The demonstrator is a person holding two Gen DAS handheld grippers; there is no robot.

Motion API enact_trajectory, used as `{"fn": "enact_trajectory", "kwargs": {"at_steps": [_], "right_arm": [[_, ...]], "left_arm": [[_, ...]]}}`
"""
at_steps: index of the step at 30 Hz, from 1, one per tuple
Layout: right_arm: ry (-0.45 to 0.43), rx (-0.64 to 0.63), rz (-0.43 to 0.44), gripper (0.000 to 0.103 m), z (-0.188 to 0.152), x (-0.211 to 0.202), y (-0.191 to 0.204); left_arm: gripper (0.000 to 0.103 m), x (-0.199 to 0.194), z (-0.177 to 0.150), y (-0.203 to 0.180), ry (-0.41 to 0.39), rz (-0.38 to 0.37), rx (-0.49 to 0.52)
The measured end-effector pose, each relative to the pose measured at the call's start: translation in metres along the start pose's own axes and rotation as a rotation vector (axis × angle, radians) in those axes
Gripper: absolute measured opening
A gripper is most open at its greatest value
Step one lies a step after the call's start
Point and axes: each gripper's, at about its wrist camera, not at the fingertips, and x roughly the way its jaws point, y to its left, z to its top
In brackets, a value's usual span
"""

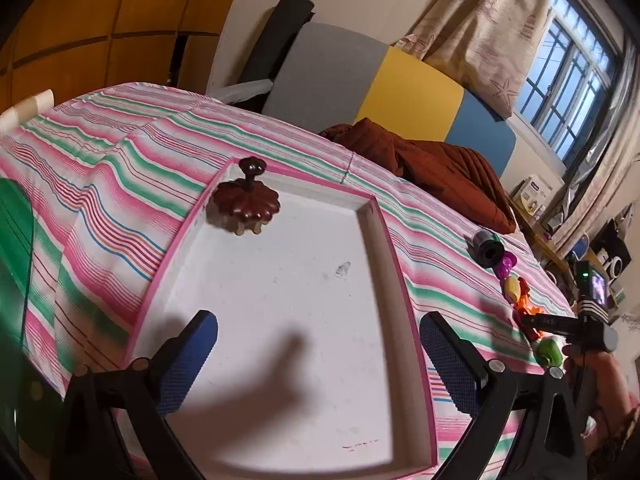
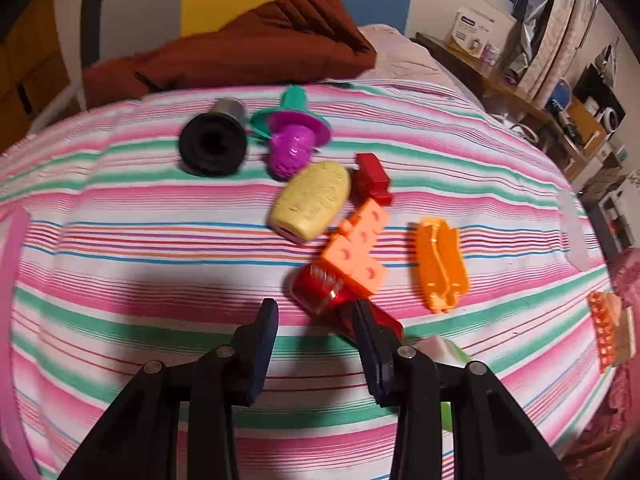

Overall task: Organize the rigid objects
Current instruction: 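Grasp the red cylinder with the right tool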

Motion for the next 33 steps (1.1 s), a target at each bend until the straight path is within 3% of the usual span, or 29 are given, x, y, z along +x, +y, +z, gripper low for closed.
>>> {"fn": "enact_trajectory", "kwargs": {"at_steps": [9, 11, 12, 13, 15, 16, 18, 19, 23, 28, 30, 33], "right_arm": [[0.008, -0.096, -0.141, 0.039, -0.002, 0.008, 0.012], [0.012, -0.09, -0.124, 0.04, -0.002, 0.007, 0.011], [0.012, -0.081, -0.103, 0.04, -0.002, 0.006, 0.01], [0.013, -0.056, -0.011, 0.04, -0.001, 0.003, 0.009], [0.092, 0.063, 0.303, 0.036, -0.001, 0.009, 0.003], [0.115, 0.098, 0.319, 0.036, -0.001, 0.011, 0.001], [0.057, 0.059, 0.223, 0.036, 0.002, 0.003, 0.002], [-0.012, 0.028, 0.166, 0.036, 0.004, -0.008, 0.001], [-0.098, 0.13, 0.202, 0.037, 0.005, -0.026, -0.02], [0.01, 0.156, 0.119, 0.037, 0.001, -0.005, -0.038], [0.076, 0.153, 0.116, 0.03, -0.003, 0.01, -0.036], [0.072, 0.101, 0.104, 0.028, -0.002, 0.013, -0.025]], "left_arm": [[0.102, -0.002, -0.003, -0.005, 0.008, -0.015, 0.01], [0.102, -0.002, -0.004, -0.005, 0.008, -0.012, 0.011], [0.102, -0.002, -0.004, -0.005, 0.008, -0.009, 0.011], [0.102, -0.002, -0.004, -0.005, 0.008, -0.008, 0.011], [0.102, -0.003, -0.004, -0.004, 0.007, -0.007, 0.008], [0.102, -0.004, -0.005, -0.004, 0.003, -0.005, 0.006], [0.102, -0.005, -0.005, -0.004, 0.0, -0.008, 0.006], [0.102, -0.005, -0.005, -0.004, -0.001, -0.009, 0.006], [0.102, -0.005, -0.005, -0.004, 0.003, -0.004, 0.009], [0.102, -0.004, -0.005, -0.003, 0.005, -0.003, 0.004], [0.102, -0.004, -0.005, -0.002, 0.006, -0.003, -0.001], [0.102, -0.002, -0.006, -0.002, 0.014, -0.009, -0.006]]}}
